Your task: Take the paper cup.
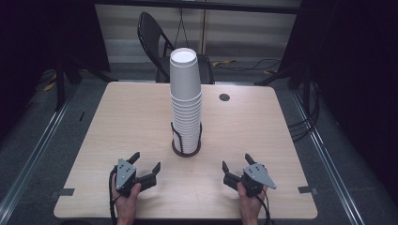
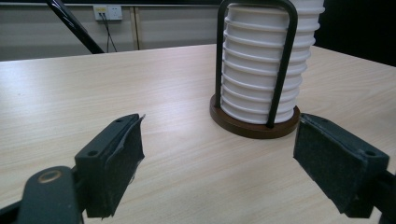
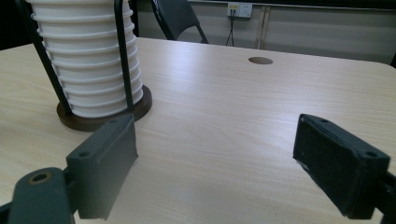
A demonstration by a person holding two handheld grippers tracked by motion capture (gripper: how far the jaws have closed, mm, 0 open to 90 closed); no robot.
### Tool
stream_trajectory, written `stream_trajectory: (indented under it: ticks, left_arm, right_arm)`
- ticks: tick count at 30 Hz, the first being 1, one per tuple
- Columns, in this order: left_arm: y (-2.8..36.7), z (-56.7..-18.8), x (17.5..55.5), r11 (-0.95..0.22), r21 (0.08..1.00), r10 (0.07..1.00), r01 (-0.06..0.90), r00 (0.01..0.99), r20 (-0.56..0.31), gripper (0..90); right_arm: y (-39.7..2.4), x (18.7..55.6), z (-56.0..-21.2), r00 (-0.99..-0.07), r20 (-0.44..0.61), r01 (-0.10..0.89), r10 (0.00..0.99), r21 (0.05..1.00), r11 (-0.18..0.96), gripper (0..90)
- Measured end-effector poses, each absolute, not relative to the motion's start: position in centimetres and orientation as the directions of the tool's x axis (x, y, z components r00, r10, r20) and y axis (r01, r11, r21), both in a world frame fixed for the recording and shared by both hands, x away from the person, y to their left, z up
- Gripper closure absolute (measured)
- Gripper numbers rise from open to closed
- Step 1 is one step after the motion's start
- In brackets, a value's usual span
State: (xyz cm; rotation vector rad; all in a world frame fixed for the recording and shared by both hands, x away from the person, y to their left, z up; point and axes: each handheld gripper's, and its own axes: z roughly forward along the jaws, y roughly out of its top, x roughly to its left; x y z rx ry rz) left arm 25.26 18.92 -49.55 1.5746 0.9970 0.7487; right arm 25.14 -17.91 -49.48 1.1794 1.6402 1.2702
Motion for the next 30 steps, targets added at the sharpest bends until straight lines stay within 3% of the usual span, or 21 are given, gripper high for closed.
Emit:
stream_trajectory:
  ticks: [16,23,30]
  left_arm:
    - [18.9,-49.2,26.2,-0.064,0.96,0.873,0.274,0.482,-0.079,15.5]
    - [18.5,-48.0,26.2,-0.073,0.963,0.86,0.261,0.505,-0.072,15.6]
    - [18.5,-46.7,26.1,-0.028,0.967,0.826,0.254,0.55,-0.121,15.6]
  right_arm:
    - [-17.7,25.2,-49.5,-0.34,-0.031,0.221,0.94,0.969,0.112,13.7]
    - [-17.5,25.1,-49.5,-0.353,-0.044,0.22,0.934,0.967,0.129,13.4]
    - [-17.7,25.1,-49.5,-0.347,-0.029,0.217,0.937,0.97,0.11,13.4]
